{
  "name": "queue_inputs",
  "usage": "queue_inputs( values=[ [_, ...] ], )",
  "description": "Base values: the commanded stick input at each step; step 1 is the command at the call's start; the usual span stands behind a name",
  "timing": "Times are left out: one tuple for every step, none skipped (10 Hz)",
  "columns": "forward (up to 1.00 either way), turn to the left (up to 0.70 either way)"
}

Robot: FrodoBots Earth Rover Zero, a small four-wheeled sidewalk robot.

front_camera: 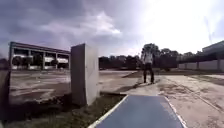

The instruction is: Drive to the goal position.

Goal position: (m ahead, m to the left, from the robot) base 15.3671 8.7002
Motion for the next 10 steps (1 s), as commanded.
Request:
queue_inputs(
  values=[
    [0.0,0.0],
    [0.0,0.0],
    [0.0,0.0],
    [0.0,0.0],
    [0.0,0.0],
    [0.0,0.0],
    [0.0,0.0],
    [0.0,0.0],
    [0.0,-0.59],
    [0.0,-0.7]
  ],
)
